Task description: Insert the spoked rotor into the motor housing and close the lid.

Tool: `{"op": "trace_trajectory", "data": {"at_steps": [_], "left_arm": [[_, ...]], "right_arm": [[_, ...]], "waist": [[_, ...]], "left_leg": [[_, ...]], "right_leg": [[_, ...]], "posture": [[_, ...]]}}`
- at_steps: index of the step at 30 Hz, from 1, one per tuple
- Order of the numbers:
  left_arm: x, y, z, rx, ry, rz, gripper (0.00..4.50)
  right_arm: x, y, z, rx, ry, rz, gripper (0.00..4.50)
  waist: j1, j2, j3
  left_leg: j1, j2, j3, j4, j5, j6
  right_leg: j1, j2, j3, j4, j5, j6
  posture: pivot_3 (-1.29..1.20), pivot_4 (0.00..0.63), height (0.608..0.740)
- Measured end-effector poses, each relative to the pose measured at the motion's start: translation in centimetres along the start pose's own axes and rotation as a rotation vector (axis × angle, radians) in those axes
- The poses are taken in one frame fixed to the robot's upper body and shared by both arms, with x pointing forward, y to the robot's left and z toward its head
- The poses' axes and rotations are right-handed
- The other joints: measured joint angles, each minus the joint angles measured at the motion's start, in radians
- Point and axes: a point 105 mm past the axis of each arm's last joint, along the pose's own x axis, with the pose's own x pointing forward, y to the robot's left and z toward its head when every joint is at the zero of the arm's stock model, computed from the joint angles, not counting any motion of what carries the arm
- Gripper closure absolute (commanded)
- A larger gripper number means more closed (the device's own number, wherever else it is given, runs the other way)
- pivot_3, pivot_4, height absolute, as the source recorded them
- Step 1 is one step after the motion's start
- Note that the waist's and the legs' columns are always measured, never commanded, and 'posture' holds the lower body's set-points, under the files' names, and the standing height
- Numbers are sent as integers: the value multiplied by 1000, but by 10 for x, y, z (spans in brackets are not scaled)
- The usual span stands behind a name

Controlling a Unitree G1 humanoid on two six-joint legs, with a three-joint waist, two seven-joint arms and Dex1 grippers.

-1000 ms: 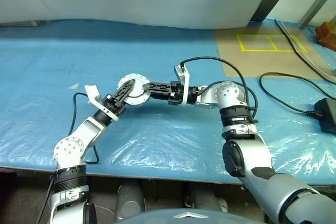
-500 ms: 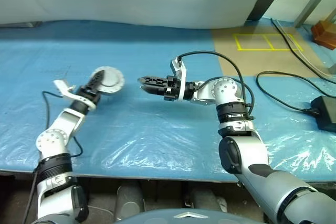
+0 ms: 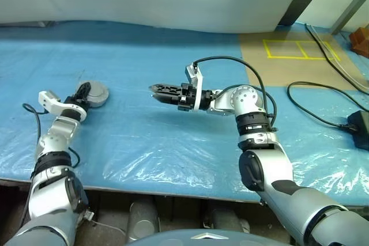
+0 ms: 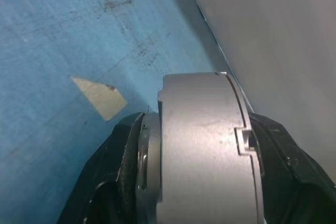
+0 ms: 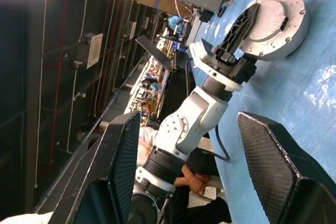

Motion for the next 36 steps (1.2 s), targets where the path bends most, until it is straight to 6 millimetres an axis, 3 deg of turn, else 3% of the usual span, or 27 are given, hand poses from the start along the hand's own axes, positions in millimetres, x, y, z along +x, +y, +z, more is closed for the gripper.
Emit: {"op": "trace_trajectory", "data": {"at_steps": [5,10,14,17,21,25,28,31,33,36], "left_arm": [[-2,10,2,10,-16,18,239],[-15,30,31,48,-80,105,239],[-40,59,72,102,-175,237,239],[-56,73,91,131,-211,301,239],[-66,71,114,170,-247,290,239],[-59,41,129,233,-255,171,239],[-42,-13,123,327,-202,-21,239],[-29,-79,89,387,-93,-264,239],[-30,-119,50,409,34,-431,239],[-41,-160,-10,418,225,-627,239]], "right_arm": [[-1,-1,1,-3,-3,-3,1392],[1,0,0,-8,-3,2,1392],[4,1,0,-16,-8,13,1392],[5,2,0,-21,-12,19,1392],[9,3,0,-29,-12,34,1392],[9,3,2,-47,-27,33,1392],[4,1,10,-84,-81,25,1392],[-6,0,24,-187,-218,11,1392],[-17,-2,30,-258,-308,-13,1392],[-34,-8,41,-321,-383,-89,1392]], "waist": [[-9,0,0],[-13,0,0],[-11,0,0],[-7,0,0],[-1,-2,-1],[0,-3,-2],[3,-4,-2],[4,-4,-2],[1,-4,-2],[-11,-4,-2]], "left_leg": [[1,0,0,0,0,0],[2,0,0,0,0,0],[1,0,0,-1,0,0],[1,1,0,-1,0,0],[0,1,0,-1,0,0],[0,1,0,-1,0,0],[-2,2,0,0,0,0],[-3,0,0,0,0,0],[-4,0,0,0,0,0],[-3,1,0,-1,0,0]], "right_leg": [[0,0,0,1,0,0],[0,1,0,1,0,0],[0,0,0,0,0,0],[0,0,0,-1,0,0],[0,-1,-2,0,0,0],[0,-1,-3,0,0,0],[0,-1,-3,-1,0,0],[0,-3,-3,-2,0,0],[0,-2,-3,-2,0,0],[0,-1,-3,-2,0,0]], "posture": [[0,150,740],[0,150,740],[0,150,740],[0,150,740],[0,150,740],[0,150,740],[0,150,740],[0,150,740],[0,150,740],[0,150,740]]}}
